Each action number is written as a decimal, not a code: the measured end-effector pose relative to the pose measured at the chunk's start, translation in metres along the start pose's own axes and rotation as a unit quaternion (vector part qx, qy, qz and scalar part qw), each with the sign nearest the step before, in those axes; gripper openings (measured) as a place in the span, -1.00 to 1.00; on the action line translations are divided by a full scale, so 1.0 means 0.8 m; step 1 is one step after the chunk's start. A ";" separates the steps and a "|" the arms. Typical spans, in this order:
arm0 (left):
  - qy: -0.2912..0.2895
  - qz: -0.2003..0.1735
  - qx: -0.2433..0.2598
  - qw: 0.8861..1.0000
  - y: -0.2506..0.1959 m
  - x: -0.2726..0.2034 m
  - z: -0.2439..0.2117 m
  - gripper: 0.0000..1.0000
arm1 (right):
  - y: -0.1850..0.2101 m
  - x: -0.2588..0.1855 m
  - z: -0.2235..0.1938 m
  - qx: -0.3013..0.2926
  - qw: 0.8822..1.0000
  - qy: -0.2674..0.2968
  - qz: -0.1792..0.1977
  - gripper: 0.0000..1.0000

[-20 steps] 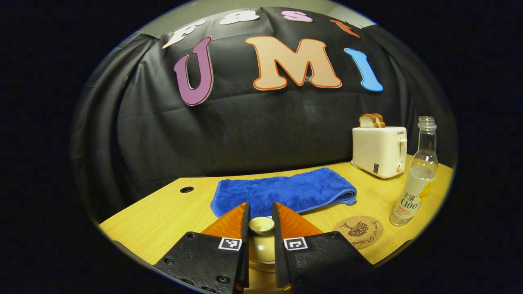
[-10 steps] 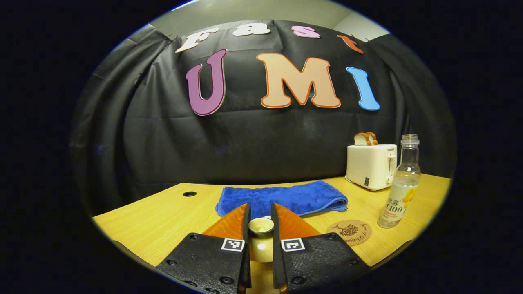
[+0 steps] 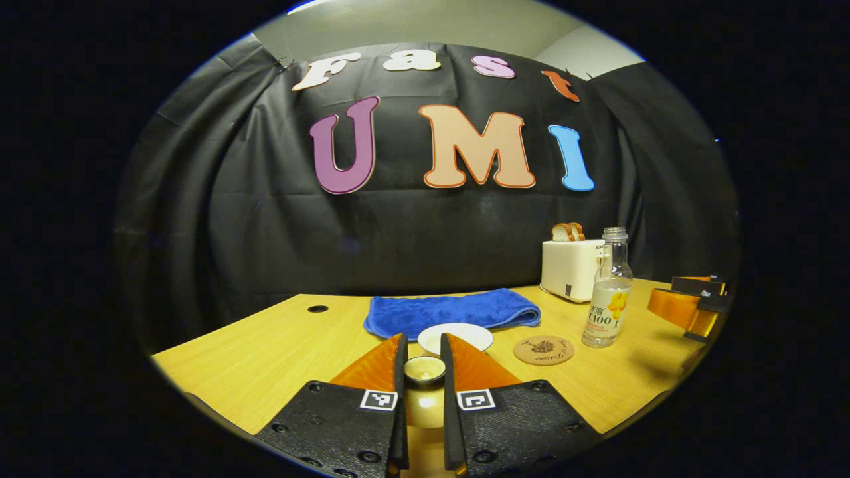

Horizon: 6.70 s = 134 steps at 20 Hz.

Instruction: Open the teacup lid with one hand, grasp the water bottle and pour water into the teacup with the other hand; after pouring, place the water bottle on the coaster and then close the teacup lid.

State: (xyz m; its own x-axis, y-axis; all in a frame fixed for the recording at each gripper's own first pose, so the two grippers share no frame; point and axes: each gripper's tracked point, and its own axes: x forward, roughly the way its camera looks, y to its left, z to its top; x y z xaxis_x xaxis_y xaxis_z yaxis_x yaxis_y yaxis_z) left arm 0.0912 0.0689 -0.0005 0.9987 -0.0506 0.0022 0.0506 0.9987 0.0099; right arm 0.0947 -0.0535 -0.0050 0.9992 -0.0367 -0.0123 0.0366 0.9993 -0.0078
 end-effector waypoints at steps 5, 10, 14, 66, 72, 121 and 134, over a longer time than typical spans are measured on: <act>-0.002 0.018 -0.007 1.000 0.039 -0.038 0.001 -0.60 | 0.005 0.045 -0.011 -0.003 1.000 0.023 -0.006 0.90; -0.001 0.029 -0.006 1.000 0.055 -0.054 0.001 -0.65 | 0.007 0.083 -0.020 -0.003 0.999 0.043 -0.013 0.99; -0.001 0.033 -0.006 0.999 0.059 -0.056 0.001 -0.65 | 0.013 0.110 -0.023 -0.005 0.999 0.052 -0.010 0.99; 0.001 0.023 -0.008 1.000 0.078 -0.055 -0.001 -0.65 | 0.197 0.157 -0.036 -0.753 0.656 0.008 0.045 0.45; 0.001 0.021 -0.008 1.000 0.078 -0.055 0.000 -0.65 | 0.206 0.163 -0.023 -0.787 0.616 -0.002 0.040 0.45; 0.002 0.033 -0.007 0.999 0.091 -0.054 -0.001 -0.65 | 0.241 0.155 -0.025 -0.549 0.820 0.087 0.135 0.41; 0.002 0.033 -0.007 0.999 0.091 -0.053 0.000 -0.65 | 0.199 0.161 -0.023 -0.084 0.982 0.117 0.119 0.45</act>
State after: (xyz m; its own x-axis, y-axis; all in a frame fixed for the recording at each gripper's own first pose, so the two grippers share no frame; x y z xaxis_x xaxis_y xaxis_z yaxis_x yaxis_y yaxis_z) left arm 0.0528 0.1441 -0.0002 0.9999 0.0154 -0.0021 -0.0154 0.9999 -0.0045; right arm 0.2288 0.1005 -0.0260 0.9484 0.1777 -0.2625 -0.2201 0.9651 -0.1417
